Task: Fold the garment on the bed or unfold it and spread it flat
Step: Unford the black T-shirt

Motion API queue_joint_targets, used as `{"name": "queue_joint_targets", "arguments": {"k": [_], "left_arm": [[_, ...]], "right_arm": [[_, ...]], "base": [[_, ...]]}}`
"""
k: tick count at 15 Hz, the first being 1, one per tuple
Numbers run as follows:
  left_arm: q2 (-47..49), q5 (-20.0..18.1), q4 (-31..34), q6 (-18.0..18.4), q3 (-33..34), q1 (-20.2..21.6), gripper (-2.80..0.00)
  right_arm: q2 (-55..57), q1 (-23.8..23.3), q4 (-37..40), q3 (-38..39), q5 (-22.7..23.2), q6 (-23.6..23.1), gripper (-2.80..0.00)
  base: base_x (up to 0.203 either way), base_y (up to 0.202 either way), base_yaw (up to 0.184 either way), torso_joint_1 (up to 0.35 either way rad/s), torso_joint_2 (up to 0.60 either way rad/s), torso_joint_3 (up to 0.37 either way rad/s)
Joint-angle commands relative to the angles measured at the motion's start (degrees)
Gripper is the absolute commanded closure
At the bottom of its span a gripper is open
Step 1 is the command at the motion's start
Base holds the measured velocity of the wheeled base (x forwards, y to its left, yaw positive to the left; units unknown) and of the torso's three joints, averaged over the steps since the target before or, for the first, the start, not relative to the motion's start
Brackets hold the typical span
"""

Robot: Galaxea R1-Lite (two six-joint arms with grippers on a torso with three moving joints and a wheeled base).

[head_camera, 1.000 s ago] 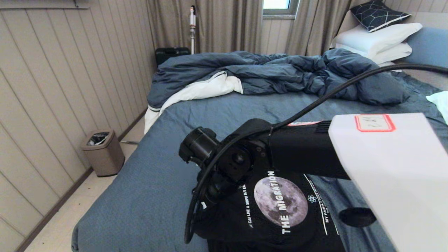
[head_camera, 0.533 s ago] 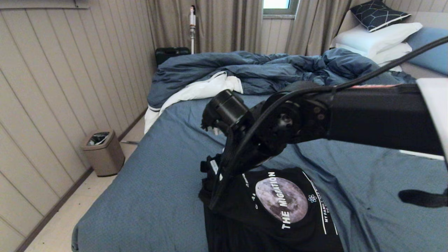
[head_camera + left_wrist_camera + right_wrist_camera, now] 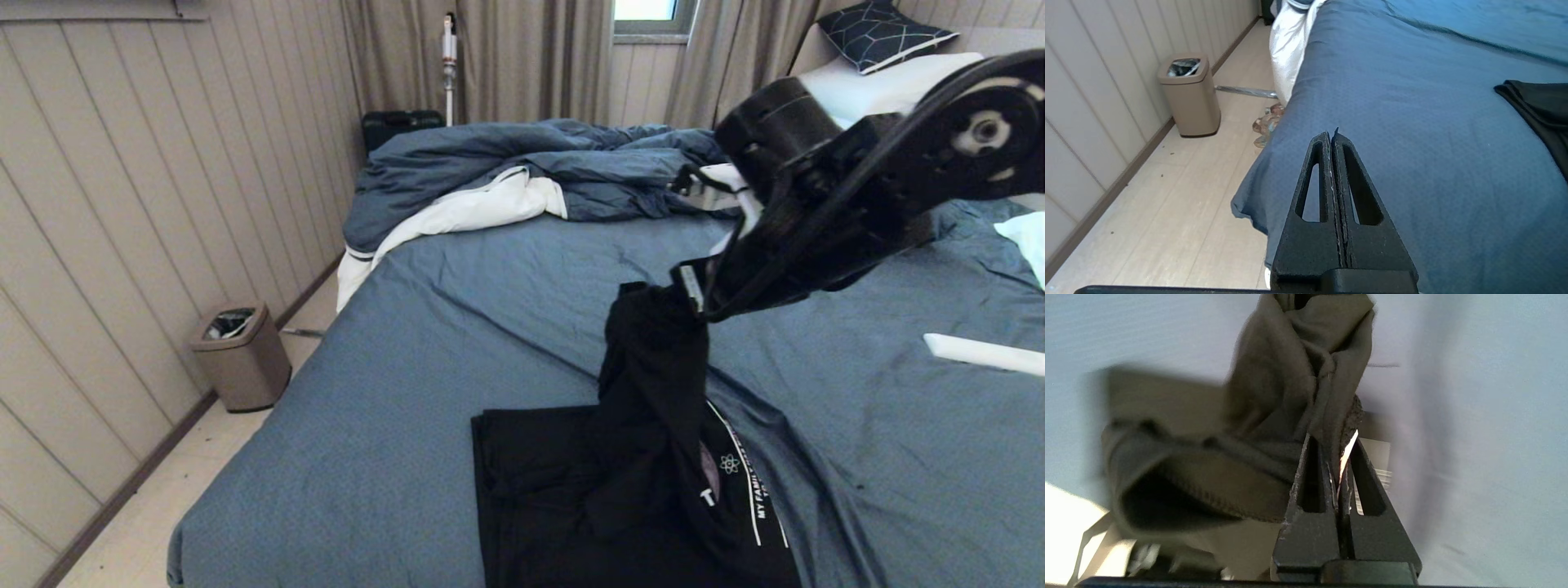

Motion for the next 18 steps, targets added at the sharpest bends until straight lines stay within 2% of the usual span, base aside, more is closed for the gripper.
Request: {"name": "queue_joint_targets", "arguments": {"k": [1,6,8,10,12,18], "left_arm": [[0.0,0.0,0.0,0.0,0.0,0.0,0.00],[0.0,0.0,0.0,0.0,0.0,0.0,0.00],[0.0,0.0,0.0,0.0,0.0,0.0,0.00],[0.0,0.0,0.0,0.0,0.0,0.0,0.00],[0.0,0.0,0.0,0.0,0.0,0.0,0.00],[0.0,0.0,0.0,0.0,0.0,-0.1,0.00]], "right_arm": [[-5.4,-6.7,0.1,3.2,0.3,-1.1,0.00],[-9.9,-31.8,-2.7,12.8,9.0,-10.2,0.00],[-9.7,-41.5,-7.8,17.1,12.1,-16.2,0.00],[-6.9,-48.2,-15.5,21.4,15.1,-21.5,0.00],[-4.4,-51.9,-21.9,24.9,18.2,-23.7,0.00],[1.6,-54.4,-30.7,29.3,18.7,-25.1,0.00]], "base": [[0.000,0.000,0.000,0.000,0.00,0.000],[0.000,0.000,0.000,0.000,0.00,0.000],[0.000,0.000,0.000,0.000,0.00,0.000],[0.000,0.000,0.000,0.000,0.00,0.000],[0.000,0.000,0.000,0.000,0.00,0.000],[0.000,0.000,0.000,0.000,0.00,0.000]]}}
